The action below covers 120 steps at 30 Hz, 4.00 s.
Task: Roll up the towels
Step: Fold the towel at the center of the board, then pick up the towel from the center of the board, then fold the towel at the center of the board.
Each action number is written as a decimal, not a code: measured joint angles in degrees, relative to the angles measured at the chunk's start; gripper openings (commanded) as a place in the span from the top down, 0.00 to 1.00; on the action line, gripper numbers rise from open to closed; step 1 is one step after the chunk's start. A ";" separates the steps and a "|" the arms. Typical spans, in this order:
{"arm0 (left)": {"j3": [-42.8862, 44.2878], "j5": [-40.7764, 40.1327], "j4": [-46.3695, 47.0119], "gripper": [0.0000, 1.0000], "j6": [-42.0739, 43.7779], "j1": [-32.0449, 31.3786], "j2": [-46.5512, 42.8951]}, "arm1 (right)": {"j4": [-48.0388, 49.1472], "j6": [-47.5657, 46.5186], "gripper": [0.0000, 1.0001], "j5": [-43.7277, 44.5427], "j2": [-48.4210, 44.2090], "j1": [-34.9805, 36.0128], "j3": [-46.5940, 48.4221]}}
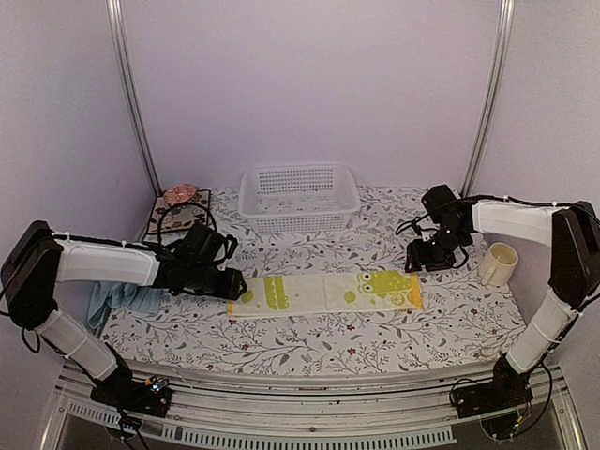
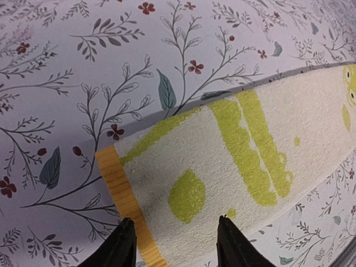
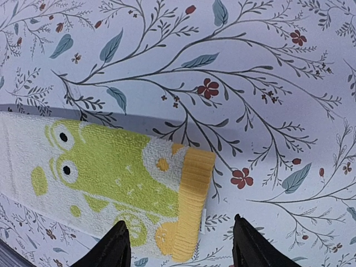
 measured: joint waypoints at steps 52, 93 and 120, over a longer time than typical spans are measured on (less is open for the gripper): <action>3.98 -1.62 -1.01 0.52 -0.20 -0.50 4.48 | 8.94 3.23 0.50 -5.92 1.11 -4.28 -7.32; 3.87 -1.62 0.17 0.51 -0.87 -1.03 2.54 | 12.50 5.46 0.98 -7.72 3.19 -4.96 -10.73; 3.89 -4.44 -1.29 0.51 -2.38 -1.11 3.74 | 1.18 -4.04 0.98 -18.53 -7.17 -3.41 0.46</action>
